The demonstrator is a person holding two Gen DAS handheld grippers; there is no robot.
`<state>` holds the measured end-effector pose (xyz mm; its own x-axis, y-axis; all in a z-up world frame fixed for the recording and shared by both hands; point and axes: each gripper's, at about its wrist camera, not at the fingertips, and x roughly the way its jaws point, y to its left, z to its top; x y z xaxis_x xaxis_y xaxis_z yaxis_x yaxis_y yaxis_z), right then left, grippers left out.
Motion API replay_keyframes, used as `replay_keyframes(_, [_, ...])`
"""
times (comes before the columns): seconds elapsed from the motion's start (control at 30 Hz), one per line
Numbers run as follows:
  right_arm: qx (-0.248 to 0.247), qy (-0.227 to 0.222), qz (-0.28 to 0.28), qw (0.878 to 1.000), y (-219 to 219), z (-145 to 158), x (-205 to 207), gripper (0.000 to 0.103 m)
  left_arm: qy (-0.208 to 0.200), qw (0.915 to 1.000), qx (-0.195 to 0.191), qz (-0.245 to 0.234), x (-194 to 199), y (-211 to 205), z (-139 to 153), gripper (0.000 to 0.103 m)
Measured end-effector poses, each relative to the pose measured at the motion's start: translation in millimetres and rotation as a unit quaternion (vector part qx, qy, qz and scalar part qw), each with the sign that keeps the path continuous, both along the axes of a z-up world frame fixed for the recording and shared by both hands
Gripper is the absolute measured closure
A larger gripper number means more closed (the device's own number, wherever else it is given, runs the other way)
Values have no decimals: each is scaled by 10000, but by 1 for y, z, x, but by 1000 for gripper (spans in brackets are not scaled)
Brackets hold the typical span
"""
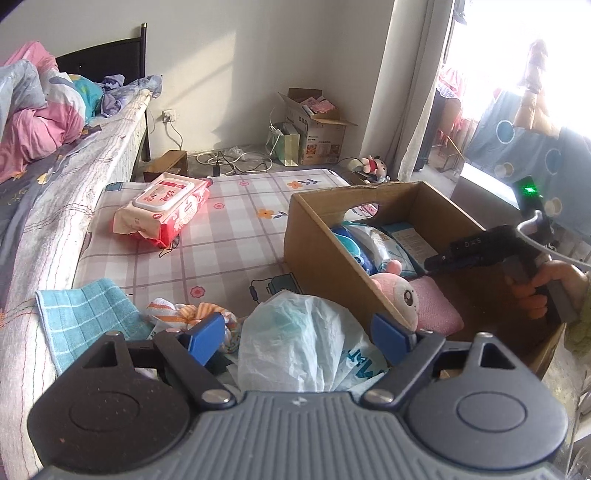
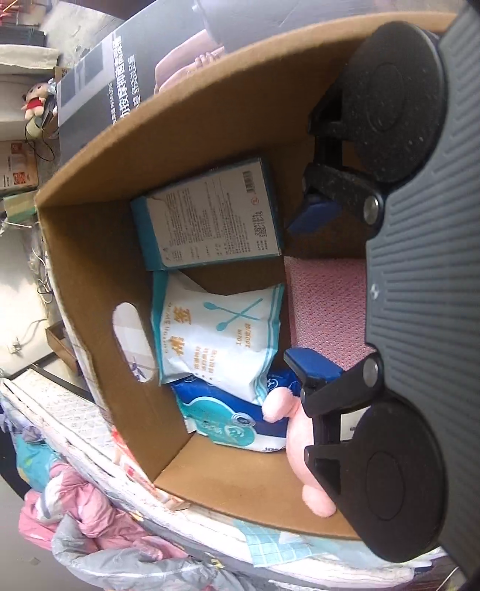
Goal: Organize soft objects
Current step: 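Open the right gripper to release the sponge in the box, then move the open right gripper to the blue checked towel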
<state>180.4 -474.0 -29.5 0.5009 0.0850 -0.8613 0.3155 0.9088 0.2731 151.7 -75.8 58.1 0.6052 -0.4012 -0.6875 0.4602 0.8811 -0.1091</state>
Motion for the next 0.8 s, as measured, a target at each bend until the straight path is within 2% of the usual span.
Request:
replay_keyframes(0.2, [319, -360, -132, 9988, 12, 39, -10, 34, -302, 9987, 166, 365, -15, 33, 2, 12])
replay_keyframes(0.33, [539, -620, 211, 9964, 49, 74, -5, 34, -436, 9958, 337, 730, -19, 60, 2, 12])
replay_keyframes(0.43, [817, -709, 577, 9925, 84, 89, 10, 34, -498, 9921, 503, 1035, -17, 80, -1, 12])
replay_keyframes(0.63, [1317, -602, 1447, 9788, 168, 91, 64, 34, -376, 9820, 819, 1661, 1, 114, -19, 13])
replay_keyframes(0.73, [1567, -491, 1829, 9693, 214, 84, 97, 34, -327, 9759, 1062, 1877, 14, 125, -32, 20])
replay_keyframes(0.8, [1677, -339, 2036, 9640, 242, 72, 121, 35, -170, 9741, 1145, 1942, 24, 132, -44, 29])
